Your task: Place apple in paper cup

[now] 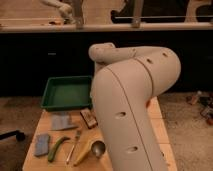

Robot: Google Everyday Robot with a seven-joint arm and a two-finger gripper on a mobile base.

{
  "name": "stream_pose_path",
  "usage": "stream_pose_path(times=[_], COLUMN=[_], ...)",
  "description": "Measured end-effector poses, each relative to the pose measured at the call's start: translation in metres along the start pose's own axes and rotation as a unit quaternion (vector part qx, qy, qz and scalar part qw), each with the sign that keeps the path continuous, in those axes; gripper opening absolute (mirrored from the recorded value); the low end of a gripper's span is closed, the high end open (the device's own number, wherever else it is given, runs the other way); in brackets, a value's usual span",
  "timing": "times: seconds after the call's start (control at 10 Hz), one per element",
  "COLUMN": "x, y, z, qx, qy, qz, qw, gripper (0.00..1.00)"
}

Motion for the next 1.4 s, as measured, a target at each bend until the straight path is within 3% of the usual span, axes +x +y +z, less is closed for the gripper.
stream_pose_path(times=[0.6,1.0,1.4], x=[-0.051,-0.049,-0.045], y=[0.035,0.054,0.059], z=[0.026,0.031,0.048], qx=[0.024,0.014,0.006], qy=[-0.011,0.005,-0.01], qz=[0.016,0.003,0.001], qw=[0.9995,0.9999,0.9999], gripper=[0.8,0.8,0.8])
